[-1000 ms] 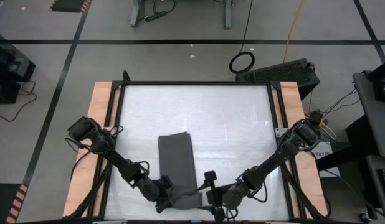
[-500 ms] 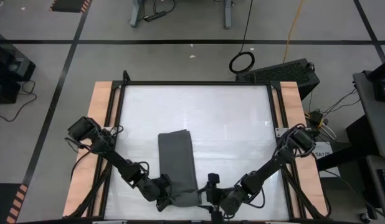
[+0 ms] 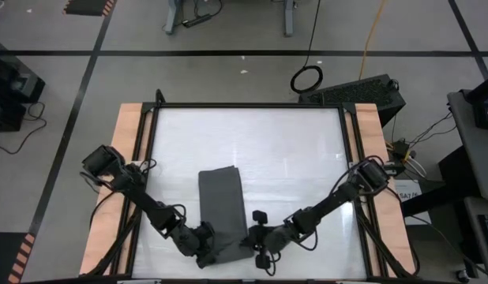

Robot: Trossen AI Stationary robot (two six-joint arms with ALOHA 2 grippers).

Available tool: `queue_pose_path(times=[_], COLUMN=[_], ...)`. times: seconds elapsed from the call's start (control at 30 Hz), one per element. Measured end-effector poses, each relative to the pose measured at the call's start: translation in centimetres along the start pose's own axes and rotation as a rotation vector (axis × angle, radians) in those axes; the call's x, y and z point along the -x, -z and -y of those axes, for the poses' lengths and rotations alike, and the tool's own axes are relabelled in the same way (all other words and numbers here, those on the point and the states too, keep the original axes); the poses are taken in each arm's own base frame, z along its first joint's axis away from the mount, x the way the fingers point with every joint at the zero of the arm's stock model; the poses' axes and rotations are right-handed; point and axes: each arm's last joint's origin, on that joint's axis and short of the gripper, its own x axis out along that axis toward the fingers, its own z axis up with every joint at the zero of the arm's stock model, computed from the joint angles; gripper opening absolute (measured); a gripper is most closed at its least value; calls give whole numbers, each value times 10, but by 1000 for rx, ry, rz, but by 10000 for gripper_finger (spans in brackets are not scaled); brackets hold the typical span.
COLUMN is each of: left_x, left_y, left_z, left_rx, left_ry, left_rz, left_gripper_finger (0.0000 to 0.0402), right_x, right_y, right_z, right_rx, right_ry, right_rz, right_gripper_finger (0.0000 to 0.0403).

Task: Roll towel into tight, uniform cylinder
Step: Roll the gray towel

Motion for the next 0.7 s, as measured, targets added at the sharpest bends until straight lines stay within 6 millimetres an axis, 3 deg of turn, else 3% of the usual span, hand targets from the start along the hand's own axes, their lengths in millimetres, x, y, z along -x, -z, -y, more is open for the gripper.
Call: queue_pose_path(times=[0.2,0.37,0.47,0.57,0.7], left_x=[39,66,63,49,32], left_y=[2,0,1,2,6], left_z=[14,14,2,-5,-3], left_rx=[27,-46,-134,-201,-222], left_ry=[-22,-109,-239,-273,-188], left_rz=[-20,144,236,193,122], left_gripper_finger=[248,281,282,282,282], right_x=[-8,-12,-12,-12,-12], right_y=[2,0,0,0,0], right_z=[13,18,19,20,20], right_rx=[-25,-37,-37,-43,-71], right_ry=[-25,-32,-29,-29,-31], right_rz=[-55,-48,-49,-50,-47], right_gripper_finger=[19,5,4,10,19])
